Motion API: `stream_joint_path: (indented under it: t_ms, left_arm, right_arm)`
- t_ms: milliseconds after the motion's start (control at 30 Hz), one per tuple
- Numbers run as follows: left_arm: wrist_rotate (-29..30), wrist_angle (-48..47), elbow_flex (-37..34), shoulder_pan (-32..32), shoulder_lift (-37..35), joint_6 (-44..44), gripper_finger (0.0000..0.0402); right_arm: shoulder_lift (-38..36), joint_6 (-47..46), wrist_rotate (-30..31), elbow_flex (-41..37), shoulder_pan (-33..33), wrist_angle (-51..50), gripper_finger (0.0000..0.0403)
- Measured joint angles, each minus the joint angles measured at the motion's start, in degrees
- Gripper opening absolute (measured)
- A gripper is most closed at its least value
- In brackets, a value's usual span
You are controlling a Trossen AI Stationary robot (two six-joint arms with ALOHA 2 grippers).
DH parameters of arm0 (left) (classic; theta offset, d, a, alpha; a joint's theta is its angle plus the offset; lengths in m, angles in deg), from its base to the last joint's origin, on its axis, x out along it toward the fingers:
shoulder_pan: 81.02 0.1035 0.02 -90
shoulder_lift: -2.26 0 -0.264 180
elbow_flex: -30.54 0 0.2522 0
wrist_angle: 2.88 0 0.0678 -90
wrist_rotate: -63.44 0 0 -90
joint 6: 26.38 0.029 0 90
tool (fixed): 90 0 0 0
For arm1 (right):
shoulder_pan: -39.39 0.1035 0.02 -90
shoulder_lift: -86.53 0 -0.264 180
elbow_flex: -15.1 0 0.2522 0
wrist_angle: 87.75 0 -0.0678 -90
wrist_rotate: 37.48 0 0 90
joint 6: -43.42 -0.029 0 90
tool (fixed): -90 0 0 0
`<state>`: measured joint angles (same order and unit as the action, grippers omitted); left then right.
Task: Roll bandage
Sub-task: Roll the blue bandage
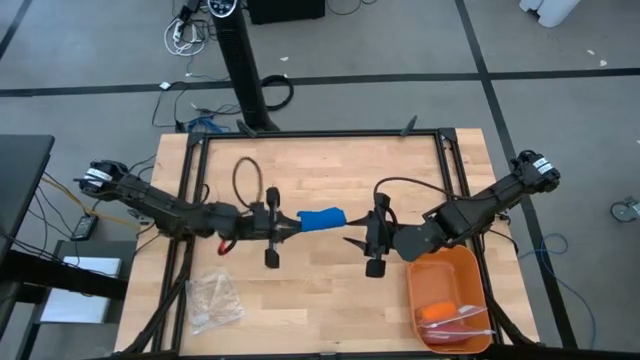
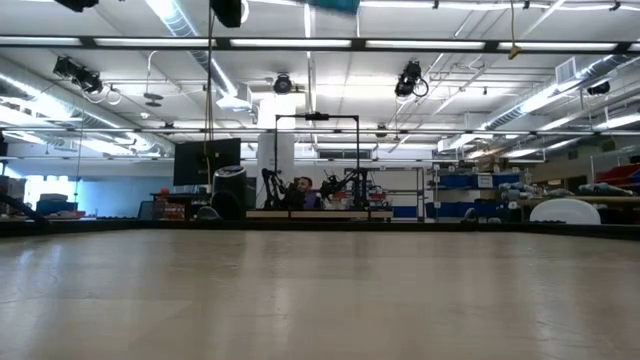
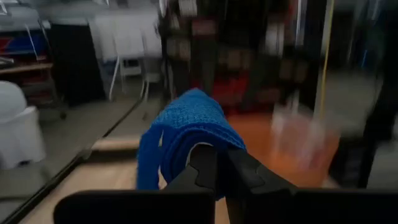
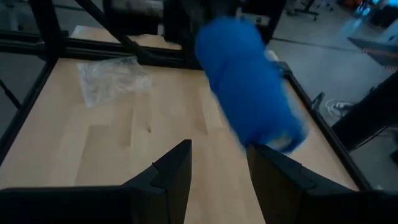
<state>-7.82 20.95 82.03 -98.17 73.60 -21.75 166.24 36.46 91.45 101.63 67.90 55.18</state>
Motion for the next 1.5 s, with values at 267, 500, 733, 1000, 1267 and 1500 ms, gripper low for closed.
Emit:
stream_joint_path:
  t_ms: [267,500,733,1000,1267,1500]
  left_arm:
    - [1.5,-13.6,-0.1,0.3,0.1,16.7,0.0013]
    - [1.8,-13.9,-0.1,-2.6,0.1,33.1,0.0015]
    - [4.1,-14.3,-0.1,-7.0,0.1,42.4,0.0018]
    - [14.6,-13.4,-0.1,-10.6,3.3,58.9,0.0019]
    - [33.4,-7.9,-0.1,-12.8,14.8,88.4,0.002]
    - [35.4,-7.7,2.4,-14.1,21.9,93.0,0.0019]
  right_arm:
    - [0.0,3.9,0.9,0.0,0.4,3.4,0.0154]
    - [0.9,4.6,-4.0,0.0,-3.9,5.2,0.0098]
    - [1.3,1.5,-13.3,0.0,-7.3,5.8,0.0067]
    - [1.8,-1.1,-26.6,0.0,-11.2,10.2,0.0132]
    - [1.8,-2.5,-34.2,0.0,-14.1,10.4,0.0164]
    - [1.8,-3.6,-34.2,0.0,-14.6,5.0,0.0164]
